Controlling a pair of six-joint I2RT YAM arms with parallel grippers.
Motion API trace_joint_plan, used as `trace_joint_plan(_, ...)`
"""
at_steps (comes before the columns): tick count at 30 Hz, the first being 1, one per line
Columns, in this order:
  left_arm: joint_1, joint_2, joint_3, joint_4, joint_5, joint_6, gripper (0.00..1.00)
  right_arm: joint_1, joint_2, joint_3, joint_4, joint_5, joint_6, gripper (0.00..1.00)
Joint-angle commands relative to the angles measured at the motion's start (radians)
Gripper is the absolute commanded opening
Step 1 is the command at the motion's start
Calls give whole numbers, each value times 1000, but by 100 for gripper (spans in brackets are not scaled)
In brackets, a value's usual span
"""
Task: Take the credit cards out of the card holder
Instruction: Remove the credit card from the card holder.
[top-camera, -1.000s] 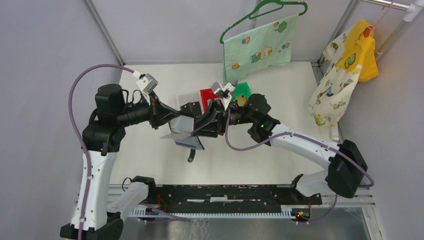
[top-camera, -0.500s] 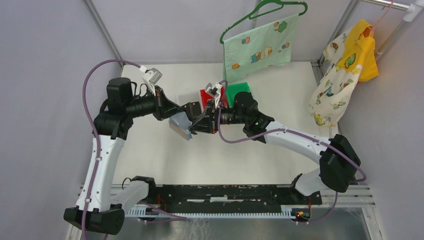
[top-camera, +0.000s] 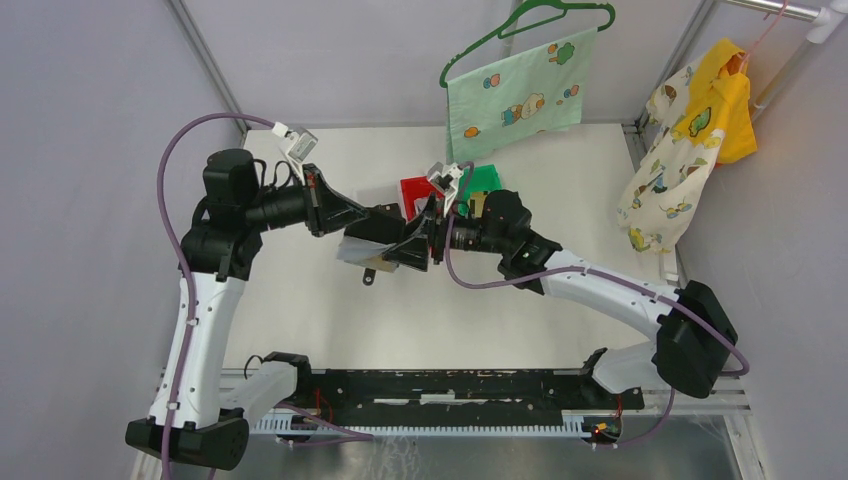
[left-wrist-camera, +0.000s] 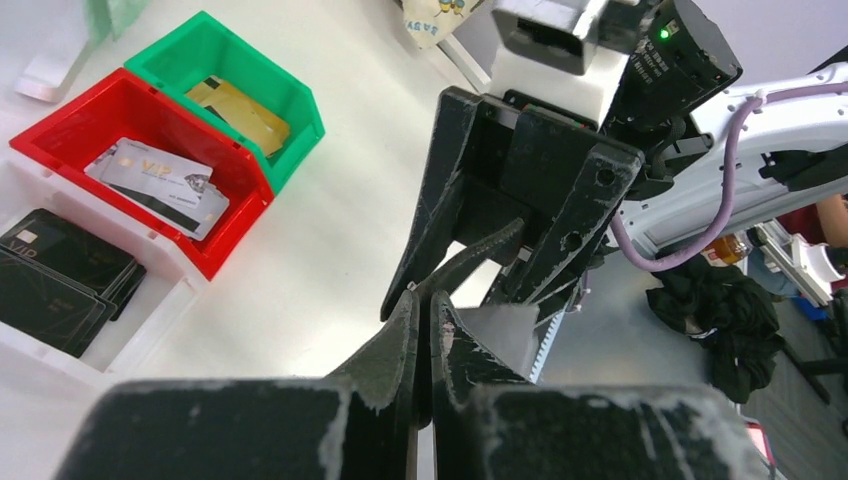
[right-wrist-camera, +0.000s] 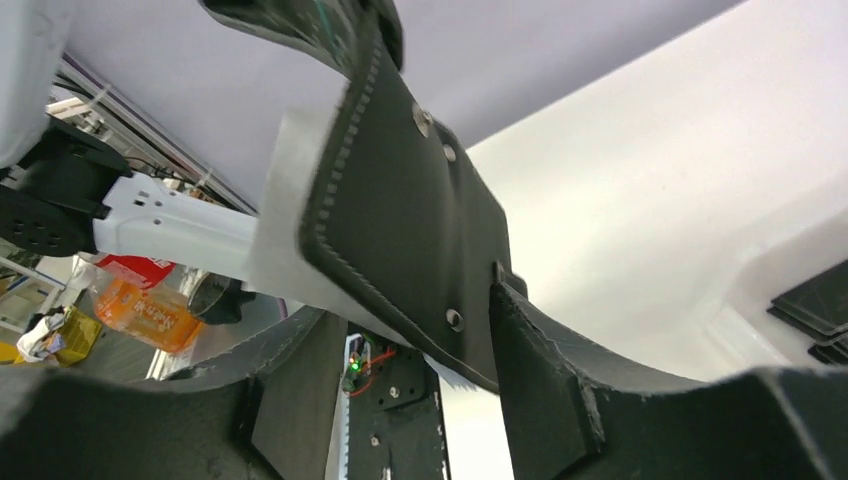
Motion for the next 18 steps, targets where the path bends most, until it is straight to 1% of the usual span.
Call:
trace_joint_plan(1, -4, -13, 42, 53, 72, -65, 2, -3, -46, -6, 172, -2, 26, 56)
trace_joint_plan(3, -4, -16, 38, 52, 102, -70, 2, -2, -46, 1, 175, 11, 30, 49)
trace_joint_plan(5, -4, -16, 32, 51, 122, -82, 2, -1, -46, -2, 221, 3, 63, 43)
trace_joint_plan(7, -3, -20, 21, 52, 133, -88, 2, -1, -45, -16, 289, -7, 108, 33)
trace_joint_plan(10, -3, -26, 4, 51, 138, -84, 2, -1, -49, -33, 342, -15, 154, 14)
trace_joint_plan(12, -3, -28, 3, 48, 139, -69, 2, -1, -55, -38, 340, -12, 168, 1)
trace_joint_plan(13, -3, -27, 6, 50, 137, -62, 2, -4, -60, -37, 327, -6, 173, 0)
trace_joint_plan(14, -3, -27, 13, 50, 136, -56, 15, -6, -65, -37, 320, -3, 178, 0)
trace_joint_plan(16, -4, -21, 36, 28, 144, -18, 50, -17, -78, -40, 321, 0, 205, 0)
trace_joint_plan(17, -4, -21, 52, 3, 146, 16, 65, -27, -83, -41, 323, 3, 223, 0)
trace_joint_plan(18, -3, -28, 55, -6, 154, 38, 85, -40, -92, -45, 330, 3, 245, 0)
